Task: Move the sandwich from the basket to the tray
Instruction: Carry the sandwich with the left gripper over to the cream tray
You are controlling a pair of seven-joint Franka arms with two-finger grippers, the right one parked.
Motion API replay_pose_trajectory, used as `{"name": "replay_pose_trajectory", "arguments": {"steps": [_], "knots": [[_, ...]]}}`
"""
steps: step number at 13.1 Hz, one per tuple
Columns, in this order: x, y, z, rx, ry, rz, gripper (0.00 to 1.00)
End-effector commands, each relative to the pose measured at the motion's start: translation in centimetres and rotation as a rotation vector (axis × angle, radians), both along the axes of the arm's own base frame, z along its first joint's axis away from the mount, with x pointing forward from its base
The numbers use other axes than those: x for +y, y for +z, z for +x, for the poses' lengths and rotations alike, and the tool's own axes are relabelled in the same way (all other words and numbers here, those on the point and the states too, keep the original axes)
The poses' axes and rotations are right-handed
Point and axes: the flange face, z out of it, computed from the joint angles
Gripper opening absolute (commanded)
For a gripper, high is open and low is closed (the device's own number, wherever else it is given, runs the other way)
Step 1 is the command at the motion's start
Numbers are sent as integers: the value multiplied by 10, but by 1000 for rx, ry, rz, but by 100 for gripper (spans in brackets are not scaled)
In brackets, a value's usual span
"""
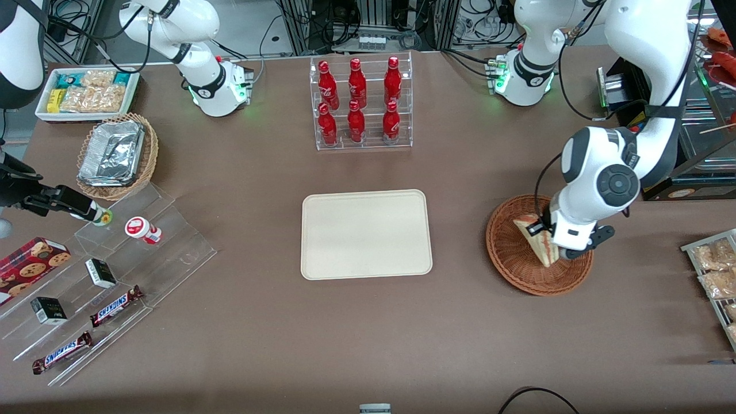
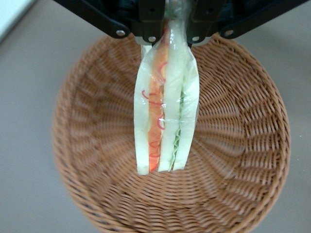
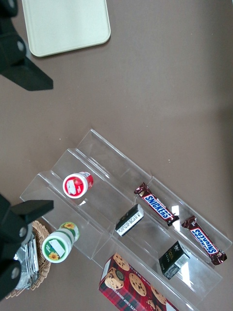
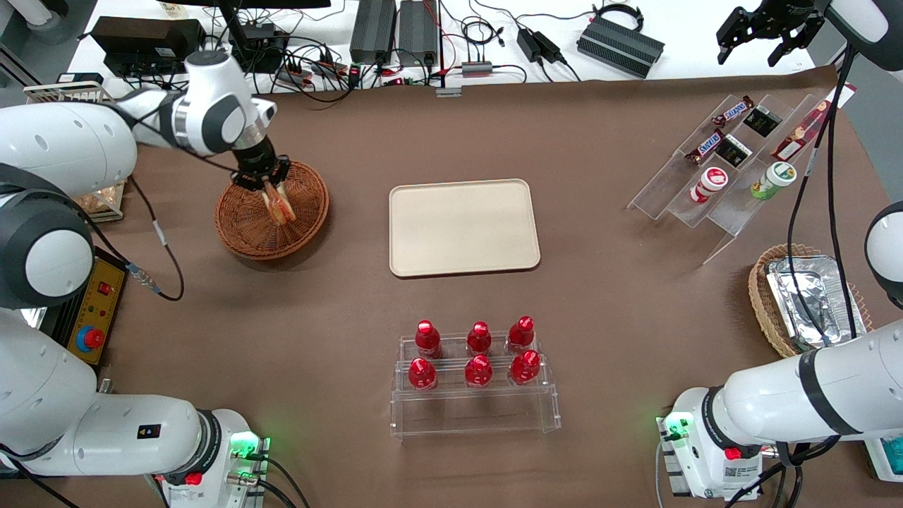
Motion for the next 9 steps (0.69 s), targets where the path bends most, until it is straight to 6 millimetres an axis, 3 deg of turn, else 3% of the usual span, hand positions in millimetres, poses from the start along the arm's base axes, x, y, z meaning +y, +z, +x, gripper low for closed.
{"name": "replay_pose_trajectory", "arguments": {"steps": [1, 5, 9], "knots": [[-59, 14, 9, 1, -79, 0, 0], [-156, 18, 6, -34, -227, -29, 0], [-245, 2, 2, -50, -314, -61, 0]]}}
